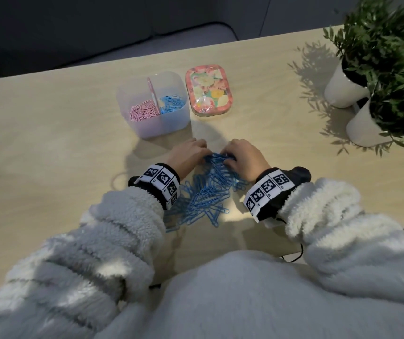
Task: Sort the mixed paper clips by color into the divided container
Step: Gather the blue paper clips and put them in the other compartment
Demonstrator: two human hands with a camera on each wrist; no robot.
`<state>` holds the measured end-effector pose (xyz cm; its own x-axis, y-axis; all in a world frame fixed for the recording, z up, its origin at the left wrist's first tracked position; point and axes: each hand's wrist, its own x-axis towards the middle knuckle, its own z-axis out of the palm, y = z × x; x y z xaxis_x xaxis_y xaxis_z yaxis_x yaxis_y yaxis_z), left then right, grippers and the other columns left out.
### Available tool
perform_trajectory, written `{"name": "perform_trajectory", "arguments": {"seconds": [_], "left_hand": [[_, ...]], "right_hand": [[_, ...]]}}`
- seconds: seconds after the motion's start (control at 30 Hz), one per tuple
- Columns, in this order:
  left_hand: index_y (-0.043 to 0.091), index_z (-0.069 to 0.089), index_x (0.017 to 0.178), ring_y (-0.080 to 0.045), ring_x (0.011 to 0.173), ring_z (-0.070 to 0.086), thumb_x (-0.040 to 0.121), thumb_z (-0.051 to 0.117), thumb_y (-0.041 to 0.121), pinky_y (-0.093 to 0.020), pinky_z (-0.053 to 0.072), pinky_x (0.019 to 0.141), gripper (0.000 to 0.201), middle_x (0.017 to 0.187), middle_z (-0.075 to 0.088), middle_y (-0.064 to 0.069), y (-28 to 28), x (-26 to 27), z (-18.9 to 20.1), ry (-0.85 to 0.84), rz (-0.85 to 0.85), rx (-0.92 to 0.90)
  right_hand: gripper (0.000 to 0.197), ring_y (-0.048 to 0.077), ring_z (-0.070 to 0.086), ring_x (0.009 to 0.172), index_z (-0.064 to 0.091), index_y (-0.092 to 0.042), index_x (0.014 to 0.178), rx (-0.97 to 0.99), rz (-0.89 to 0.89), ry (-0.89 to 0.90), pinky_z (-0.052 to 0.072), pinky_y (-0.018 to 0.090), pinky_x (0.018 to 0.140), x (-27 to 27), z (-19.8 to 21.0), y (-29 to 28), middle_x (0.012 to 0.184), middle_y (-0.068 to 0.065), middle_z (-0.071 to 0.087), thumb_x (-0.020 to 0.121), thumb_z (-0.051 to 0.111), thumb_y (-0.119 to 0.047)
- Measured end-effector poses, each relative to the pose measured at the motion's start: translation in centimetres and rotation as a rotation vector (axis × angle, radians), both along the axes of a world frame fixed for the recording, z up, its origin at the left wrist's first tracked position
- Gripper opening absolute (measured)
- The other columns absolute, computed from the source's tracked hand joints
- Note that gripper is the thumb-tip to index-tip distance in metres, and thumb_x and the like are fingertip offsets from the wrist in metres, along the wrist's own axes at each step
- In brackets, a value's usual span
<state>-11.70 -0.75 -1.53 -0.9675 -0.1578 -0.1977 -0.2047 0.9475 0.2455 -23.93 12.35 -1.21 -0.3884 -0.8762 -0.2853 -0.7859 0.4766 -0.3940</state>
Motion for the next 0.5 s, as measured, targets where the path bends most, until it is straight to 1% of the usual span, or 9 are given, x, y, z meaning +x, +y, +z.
{"name": "perform_trajectory", "arguments": {"seconds": [0.03,0.1,0.17,0.23,0.3,0.33,0.4,0.47,0.5], "left_hand": [[0.012,0.062,0.114,-0.033,0.093,0.057,0.089,0.055,0.018,-0.043,0.047,0.072,0.027,0.103,0.061,-0.013,0.1,0.1,0.0,0.006,0.009,0.004],[0.008,0.063,0.111,-0.034,0.093,0.057,0.089,0.055,0.017,-0.043,0.046,0.072,0.025,0.102,0.061,-0.015,0.2,0.5,-0.2,0.009,0.037,0.01],[0.007,0.064,0.11,-0.034,0.094,0.058,0.089,0.054,0.017,-0.044,0.046,0.073,0.025,0.102,0.06,-0.016,0.2,1.1,-0.5,0.011,0.077,0.017],[0.005,0.064,0.109,-0.035,0.093,0.058,0.089,0.054,0.016,-0.045,0.048,0.073,0.025,0.101,0.06,-0.017,0.1,1.7,-0.7,0.006,0.106,0.027],[0.003,0.063,0.107,-0.036,0.093,0.058,0.089,0.053,0.016,-0.046,0.048,0.074,0.024,0.103,0.059,-0.018,0.1,2.1,-0.6,-0.008,0.135,0.036],[0.002,0.062,0.107,-0.036,0.094,0.057,0.089,0.053,0.017,-0.046,0.047,0.074,0.025,0.104,0.058,-0.019,0.2,2.3,-0.5,-0.015,0.149,0.037],[0.001,0.058,0.106,-0.035,0.099,0.055,0.089,0.053,0.017,-0.045,0.043,0.077,0.024,0.107,0.057,-0.019,0.2,2.5,-0.4,-0.018,0.179,0.036],[0.002,0.055,0.107,-0.034,0.105,0.051,0.088,0.053,0.016,-0.041,0.037,0.082,0.023,0.111,0.055,-0.019,0.3,2.7,-0.4,-0.018,0.214,0.044],[0.001,0.054,0.107,-0.034,0.107,0.05,0.088,0.053,0.015,-0.038,0.034,0.083,0.024,0.112,0.054,-0.019,0.3,2.8,-0.4,-0.023,0.233,0.059]], "right_hand": [[0.023,0.029,0.051,0.107,0.064,-0.014,0.109,0.009,0.006,0.008,0.045,0.04,0.084,0.1,-0.1,-0.1,0.109,0.011,0.059,0.089,0.052,-0.018],[0.023,0.03,0.054,0.105,0.066,-0.011,0.106,0.022,0.02,0.022,0.046,0.039,0.084,0.2,-0.2,-0.4,0.107,0.012,0.061,0.091,0.049,-0.016],[0.022,0.031,0.057,0.102,0.068,-0.007,0.102,-0.006,0.013,0.02,0.045,0.037,0.083,-0.1,0.2,-0.4,0.104,0.015,0.065,0.09,0.05,-0.012],[0.021,0.032,0.06,0.1,0.069,-0.005,0.101,-0.071,-0.044,-0.02,0.043,0.031,0.084,-0.6,1.0,-0.5,0.103,0.017,0.068,0.089,0.053,-0.01],[0.021,0.029,0.062,0.099,0.068,-0.003,0.104,-0.14,-0.138,-0.098,0.04,0.024,0.084,-1.1,2.5,-1.1,0.106,0.016,0.069,0.089,0.056,-0.012],[0.022,0.028,0.062,0.099,0.068,-0.003,0.105,-0.183,-0.173,-0.131,0.039,0.022,0.084,-1.3,3.5,-1.8,0.107,0.016,0.069,0.089,0.058,-0.013],[0.023,0.026,0.062,0.099,0.068,-0.002,0.104,-0.264,-0.2,-0.163,0.04,0.022,0.084,-1.6,5.5,-3.9,0.107,0.017,0.069,0.087,0.061,-0.015],[0.022,0.025,0.06,0.096,0.068,0.001,0.102,-0.318,-0.183,-0.158,0.039,0.022,0.08,-1.7,7.4,-6.5,0.107,0.019,0.068,0.085,0.062,-0.013],[0.021,0.025,0.059,0.093,0.068,0.002,0.1,-0.333,-0.172,-0.15,0.039,0.023,0.079,-1.6,8.1,-7.8,0.106,0.02,0.068,0.084,0.061,-0.011]]}}
